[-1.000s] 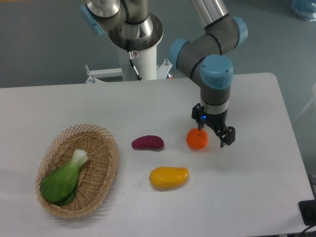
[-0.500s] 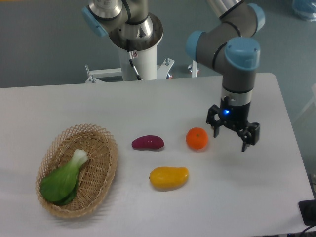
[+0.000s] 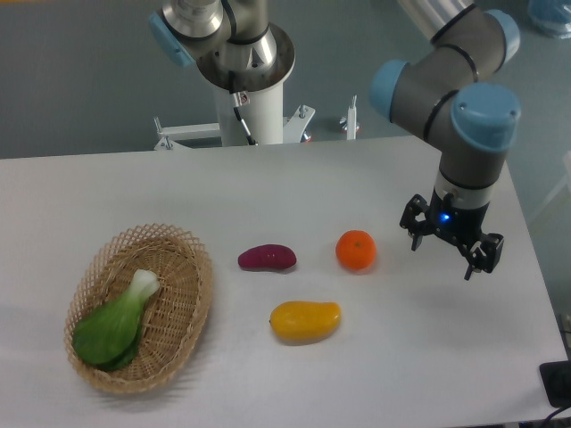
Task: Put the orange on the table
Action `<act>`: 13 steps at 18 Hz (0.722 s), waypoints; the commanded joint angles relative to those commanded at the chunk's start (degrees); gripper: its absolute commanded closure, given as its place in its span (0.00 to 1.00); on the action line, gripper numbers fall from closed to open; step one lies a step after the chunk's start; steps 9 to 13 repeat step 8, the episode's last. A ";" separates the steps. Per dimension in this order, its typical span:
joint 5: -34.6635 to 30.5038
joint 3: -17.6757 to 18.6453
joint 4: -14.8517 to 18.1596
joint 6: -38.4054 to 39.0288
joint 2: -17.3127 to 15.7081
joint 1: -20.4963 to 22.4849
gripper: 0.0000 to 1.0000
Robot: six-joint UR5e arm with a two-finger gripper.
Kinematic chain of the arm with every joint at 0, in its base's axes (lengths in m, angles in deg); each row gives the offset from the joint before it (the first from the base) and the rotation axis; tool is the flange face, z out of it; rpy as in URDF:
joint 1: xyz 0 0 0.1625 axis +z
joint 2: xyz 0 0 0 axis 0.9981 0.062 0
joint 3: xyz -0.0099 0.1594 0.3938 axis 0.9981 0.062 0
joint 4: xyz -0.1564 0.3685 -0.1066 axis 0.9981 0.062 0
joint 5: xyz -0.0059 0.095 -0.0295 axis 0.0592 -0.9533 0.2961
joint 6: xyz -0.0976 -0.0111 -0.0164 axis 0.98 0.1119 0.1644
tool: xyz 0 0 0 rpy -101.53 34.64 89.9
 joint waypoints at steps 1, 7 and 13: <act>-0.27 0.00 0.17 -0.61 0.00 0.00 0.00; -0.36 1.58 -0.53 -2.90 -0.35 0.61 0.00; -0.36 1.67 -0.53 -2.90 -0.35 0.61 0.00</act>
